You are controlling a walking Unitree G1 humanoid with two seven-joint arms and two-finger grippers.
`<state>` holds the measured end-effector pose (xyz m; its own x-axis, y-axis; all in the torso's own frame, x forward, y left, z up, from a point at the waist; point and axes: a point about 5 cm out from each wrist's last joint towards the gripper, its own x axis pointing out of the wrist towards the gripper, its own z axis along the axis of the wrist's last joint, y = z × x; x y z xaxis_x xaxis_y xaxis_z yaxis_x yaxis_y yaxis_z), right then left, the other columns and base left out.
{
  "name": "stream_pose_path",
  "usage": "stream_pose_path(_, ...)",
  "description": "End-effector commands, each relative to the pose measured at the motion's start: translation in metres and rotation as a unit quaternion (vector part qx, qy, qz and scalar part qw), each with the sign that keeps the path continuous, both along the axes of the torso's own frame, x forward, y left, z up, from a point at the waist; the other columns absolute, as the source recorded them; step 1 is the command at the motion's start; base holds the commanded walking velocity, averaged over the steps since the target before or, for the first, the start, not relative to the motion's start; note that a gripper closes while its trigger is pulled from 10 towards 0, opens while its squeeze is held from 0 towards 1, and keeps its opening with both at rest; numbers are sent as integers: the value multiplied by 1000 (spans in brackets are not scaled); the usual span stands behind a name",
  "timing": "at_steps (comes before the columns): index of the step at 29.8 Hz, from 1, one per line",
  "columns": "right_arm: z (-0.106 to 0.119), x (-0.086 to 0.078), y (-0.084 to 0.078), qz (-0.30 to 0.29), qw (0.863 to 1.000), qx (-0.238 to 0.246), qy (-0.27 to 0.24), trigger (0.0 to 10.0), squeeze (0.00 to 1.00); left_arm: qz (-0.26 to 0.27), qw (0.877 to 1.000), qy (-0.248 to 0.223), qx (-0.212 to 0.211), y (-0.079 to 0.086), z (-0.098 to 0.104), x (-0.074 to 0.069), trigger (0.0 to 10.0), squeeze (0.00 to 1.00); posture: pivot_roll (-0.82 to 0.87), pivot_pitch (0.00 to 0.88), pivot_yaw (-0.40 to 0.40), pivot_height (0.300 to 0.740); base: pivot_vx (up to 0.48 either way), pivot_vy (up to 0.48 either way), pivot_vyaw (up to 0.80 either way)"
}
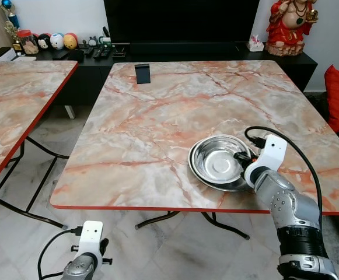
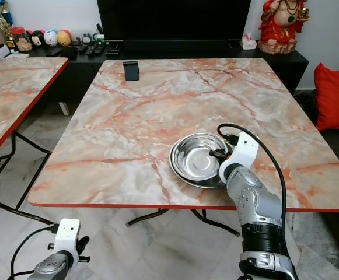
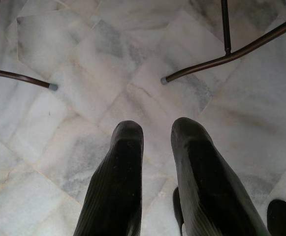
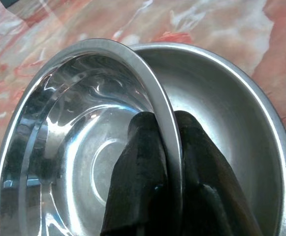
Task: Setting the table
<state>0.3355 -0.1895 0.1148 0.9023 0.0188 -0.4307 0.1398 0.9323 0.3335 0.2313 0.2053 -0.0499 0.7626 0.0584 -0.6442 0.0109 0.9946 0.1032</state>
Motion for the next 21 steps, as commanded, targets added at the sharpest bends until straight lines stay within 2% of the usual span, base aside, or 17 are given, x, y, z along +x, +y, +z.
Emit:
stream_pose_path(1,0,0,-1,-3,1000,-4,-1,10000,0,6,1000,19,4,5,-4,-7,10000,0,-35,0,14,740,0,0,0)
stream_pose_path(21,-2,1,-2,-10,1000,-12,1,10000,0,6,1000,22,6,6,-5,-8,10000,0,-32,0,14,740,0,0,0)
